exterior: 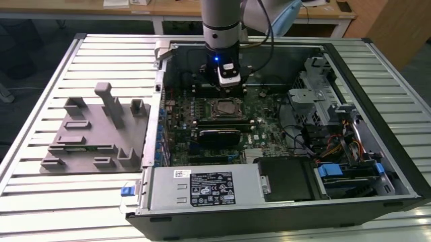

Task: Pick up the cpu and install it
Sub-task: 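Install the first cpu locking lever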

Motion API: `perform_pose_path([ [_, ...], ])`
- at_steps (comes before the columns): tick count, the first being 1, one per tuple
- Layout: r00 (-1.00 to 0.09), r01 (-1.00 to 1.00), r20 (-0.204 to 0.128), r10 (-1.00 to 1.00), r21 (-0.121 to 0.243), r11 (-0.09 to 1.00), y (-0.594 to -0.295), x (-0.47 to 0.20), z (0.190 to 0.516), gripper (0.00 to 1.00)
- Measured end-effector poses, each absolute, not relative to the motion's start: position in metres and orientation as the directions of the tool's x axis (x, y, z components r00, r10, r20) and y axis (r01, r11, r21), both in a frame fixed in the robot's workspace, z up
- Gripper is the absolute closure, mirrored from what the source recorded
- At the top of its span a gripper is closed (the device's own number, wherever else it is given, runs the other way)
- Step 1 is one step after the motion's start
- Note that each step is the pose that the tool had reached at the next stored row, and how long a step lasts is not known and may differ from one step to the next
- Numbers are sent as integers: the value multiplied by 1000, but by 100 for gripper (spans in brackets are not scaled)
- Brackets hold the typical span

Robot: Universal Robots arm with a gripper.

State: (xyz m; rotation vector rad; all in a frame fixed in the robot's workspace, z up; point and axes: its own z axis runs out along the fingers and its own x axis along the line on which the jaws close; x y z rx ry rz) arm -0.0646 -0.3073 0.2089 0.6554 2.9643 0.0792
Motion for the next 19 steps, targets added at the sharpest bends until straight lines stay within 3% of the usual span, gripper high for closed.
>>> perform_pose_path([
  [19, -902, 417, -91, 423, 73, 906, -307, -65, 238, 89],
])
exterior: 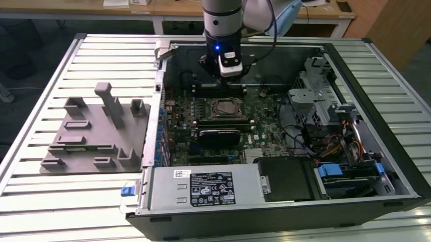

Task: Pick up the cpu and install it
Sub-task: 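Install the first cpu locking lever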

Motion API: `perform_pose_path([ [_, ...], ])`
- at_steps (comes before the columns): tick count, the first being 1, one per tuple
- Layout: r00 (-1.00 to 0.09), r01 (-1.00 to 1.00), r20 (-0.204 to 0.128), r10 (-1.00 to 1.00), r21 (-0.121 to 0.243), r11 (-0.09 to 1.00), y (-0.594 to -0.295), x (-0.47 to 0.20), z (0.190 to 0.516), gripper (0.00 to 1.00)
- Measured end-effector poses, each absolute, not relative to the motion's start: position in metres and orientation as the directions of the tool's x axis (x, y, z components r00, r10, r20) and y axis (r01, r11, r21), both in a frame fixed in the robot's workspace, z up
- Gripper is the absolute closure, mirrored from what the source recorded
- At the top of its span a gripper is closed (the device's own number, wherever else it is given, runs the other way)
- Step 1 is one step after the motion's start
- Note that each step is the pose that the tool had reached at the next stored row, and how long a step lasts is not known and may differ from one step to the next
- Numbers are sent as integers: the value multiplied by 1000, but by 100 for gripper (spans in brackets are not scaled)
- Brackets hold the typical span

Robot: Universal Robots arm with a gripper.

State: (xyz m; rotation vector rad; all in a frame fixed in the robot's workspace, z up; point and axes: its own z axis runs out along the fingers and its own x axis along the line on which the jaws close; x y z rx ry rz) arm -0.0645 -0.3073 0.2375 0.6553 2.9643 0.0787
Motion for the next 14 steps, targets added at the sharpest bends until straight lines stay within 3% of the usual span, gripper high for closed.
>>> perform_pose_path([
  [14, -902, 417, -91, 423, 73, 906, -308, -64, 247, 89],
])
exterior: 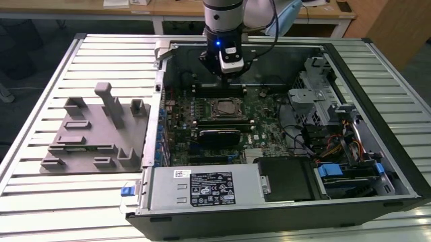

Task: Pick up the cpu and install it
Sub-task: 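Install the first cpu locking lever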

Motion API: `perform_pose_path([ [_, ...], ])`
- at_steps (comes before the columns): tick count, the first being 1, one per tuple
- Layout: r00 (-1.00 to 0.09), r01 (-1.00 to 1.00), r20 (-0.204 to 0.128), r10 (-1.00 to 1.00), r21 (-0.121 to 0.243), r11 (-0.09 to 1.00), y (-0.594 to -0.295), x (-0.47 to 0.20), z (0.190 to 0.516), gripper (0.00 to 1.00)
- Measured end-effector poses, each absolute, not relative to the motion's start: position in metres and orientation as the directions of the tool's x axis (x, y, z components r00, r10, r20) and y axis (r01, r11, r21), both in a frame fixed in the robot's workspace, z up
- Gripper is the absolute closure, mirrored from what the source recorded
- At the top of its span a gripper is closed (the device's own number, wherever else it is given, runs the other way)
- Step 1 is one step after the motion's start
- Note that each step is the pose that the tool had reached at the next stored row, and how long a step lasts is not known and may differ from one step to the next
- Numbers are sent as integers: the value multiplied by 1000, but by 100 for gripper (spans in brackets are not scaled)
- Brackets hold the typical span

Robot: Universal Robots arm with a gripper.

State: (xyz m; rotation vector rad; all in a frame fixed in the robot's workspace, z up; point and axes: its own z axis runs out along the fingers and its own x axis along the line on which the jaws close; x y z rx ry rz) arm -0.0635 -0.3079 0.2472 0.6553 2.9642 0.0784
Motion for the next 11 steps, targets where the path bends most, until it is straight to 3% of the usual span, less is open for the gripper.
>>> perform_pose_path([
  [11, -903, 416, -89, 419, 58, 908, -318, -51, 244, 89],
])
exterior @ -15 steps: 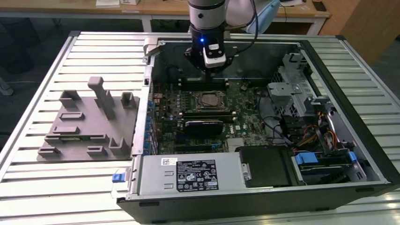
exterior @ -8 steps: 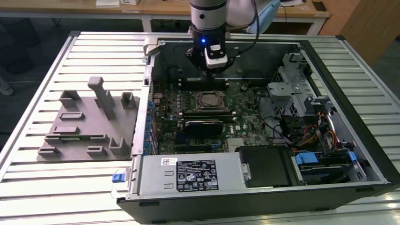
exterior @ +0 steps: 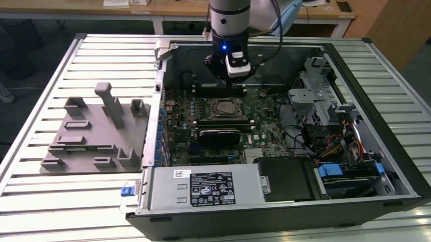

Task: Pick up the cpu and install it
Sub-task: 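Install the first cpu locking lever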

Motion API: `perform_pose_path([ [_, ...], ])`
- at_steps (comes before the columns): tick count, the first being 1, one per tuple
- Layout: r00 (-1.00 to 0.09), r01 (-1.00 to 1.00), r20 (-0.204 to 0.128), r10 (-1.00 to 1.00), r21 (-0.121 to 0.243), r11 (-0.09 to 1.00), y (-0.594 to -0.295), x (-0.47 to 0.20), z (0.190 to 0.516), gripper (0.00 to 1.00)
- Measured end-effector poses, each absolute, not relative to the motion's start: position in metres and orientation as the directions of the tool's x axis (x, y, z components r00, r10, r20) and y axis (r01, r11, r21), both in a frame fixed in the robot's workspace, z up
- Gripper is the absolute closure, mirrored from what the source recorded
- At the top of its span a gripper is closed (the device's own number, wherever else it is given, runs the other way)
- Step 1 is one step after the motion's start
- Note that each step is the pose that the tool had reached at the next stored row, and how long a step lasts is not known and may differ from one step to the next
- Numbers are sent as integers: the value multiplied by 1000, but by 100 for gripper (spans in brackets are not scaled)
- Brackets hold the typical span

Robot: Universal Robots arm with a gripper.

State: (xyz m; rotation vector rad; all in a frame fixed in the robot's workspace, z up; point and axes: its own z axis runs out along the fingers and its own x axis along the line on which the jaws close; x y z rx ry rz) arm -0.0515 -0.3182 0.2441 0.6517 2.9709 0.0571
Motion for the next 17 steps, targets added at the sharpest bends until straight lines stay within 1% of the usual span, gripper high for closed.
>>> perform_pose_path([
  [7, -911, 405, -80, 406, 25, 914, -322, -49, 242, 89],
  [17, -916, 394, -74, 394, 17, 919, -333, -48, 239, 89],
])
